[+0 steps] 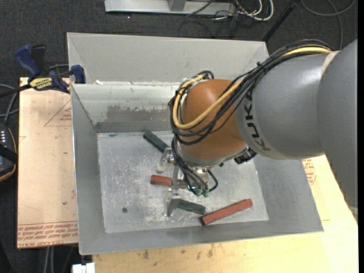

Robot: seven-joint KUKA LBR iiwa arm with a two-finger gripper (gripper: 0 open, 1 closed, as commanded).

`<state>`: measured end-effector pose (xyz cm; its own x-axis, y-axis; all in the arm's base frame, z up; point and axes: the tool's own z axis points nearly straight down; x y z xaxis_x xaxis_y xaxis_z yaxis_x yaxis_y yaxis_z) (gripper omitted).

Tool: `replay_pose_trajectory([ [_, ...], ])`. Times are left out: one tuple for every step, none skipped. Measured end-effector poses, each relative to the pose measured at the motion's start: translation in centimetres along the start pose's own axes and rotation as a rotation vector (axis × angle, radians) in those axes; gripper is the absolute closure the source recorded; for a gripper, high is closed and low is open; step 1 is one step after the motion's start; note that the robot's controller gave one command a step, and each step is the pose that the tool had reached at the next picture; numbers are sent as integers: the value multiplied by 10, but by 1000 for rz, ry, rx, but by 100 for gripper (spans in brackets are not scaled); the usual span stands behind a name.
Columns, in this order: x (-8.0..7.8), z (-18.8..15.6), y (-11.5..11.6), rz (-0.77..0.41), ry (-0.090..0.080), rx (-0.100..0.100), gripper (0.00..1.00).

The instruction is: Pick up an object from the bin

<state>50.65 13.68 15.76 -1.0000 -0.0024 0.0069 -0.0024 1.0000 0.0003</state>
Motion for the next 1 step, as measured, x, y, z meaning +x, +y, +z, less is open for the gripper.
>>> replay_pose_trajectory([
  [-2, -3, -1, 2, -6, -1, 0],
])
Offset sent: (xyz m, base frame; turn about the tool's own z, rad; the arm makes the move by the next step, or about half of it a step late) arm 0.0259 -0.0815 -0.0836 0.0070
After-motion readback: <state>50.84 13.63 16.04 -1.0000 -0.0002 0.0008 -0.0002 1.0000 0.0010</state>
